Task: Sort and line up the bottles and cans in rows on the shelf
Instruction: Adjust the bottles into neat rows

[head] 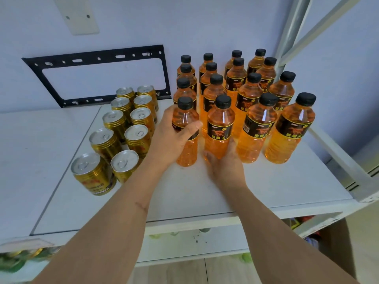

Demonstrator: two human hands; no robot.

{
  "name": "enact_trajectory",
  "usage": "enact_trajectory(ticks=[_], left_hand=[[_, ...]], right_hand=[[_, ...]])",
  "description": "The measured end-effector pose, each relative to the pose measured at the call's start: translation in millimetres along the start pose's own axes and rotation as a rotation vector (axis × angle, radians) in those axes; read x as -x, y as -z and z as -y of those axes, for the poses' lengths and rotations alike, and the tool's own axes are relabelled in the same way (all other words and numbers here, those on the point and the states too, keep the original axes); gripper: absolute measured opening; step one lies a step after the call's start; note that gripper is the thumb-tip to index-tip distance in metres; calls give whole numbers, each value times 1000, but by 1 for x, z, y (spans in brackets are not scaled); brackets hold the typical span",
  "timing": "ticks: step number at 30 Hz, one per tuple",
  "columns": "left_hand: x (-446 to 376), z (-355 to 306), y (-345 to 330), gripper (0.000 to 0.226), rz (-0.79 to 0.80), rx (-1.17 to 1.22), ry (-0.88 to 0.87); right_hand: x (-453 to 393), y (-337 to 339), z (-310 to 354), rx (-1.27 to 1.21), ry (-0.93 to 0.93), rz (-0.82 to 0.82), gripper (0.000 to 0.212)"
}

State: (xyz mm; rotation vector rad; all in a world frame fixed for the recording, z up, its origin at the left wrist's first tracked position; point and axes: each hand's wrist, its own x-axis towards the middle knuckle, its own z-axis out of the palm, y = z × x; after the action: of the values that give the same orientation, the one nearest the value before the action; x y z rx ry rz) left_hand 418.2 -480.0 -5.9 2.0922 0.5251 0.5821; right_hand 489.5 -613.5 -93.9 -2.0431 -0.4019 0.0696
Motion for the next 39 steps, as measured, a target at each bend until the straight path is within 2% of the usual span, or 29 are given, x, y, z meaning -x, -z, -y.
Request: enact_trajectory(ticks=[17,21,23,25,27,29,31,33,35,37,39], left_hand=[[4,0,1,72,-58,76,9],[8,-4,0,86,-46,51,41],[11,-8,-4,92,-108,8,82],[20,-17,-9,89,-278,-85,9],[35,-35,-20,78,-446,-130,-185],[51,-58,-38,67,-480,-100,-392],[61,-77,-64,60,-403,-54,-516],[63,-87,-93,58,-298,-35,-513],[60,-88,-119,62,-249,-37,-432],[55,-86,-140,70,-254,-30,-309],[47,-82,-154,76,-260,22,-203]], right_hand=[[10,4,1,39,-33,22,84],[22,17,-4,118,-50,71,82],[31,32,-9,211,-41,57,75],[39,50,-18,270,4,-14,62],[42,71,-28,275,13,-100,48],[37,94,-38,255,-6,-192,42],[27,116,-47,206,-45,-275,47],[15,134,-55,147,-90,-322,57],[2,145,-64,109,-110,-301,71],[-10,148,-72,67,-120,-214,88],[-21,143,-76,30,-118,-138,93]])
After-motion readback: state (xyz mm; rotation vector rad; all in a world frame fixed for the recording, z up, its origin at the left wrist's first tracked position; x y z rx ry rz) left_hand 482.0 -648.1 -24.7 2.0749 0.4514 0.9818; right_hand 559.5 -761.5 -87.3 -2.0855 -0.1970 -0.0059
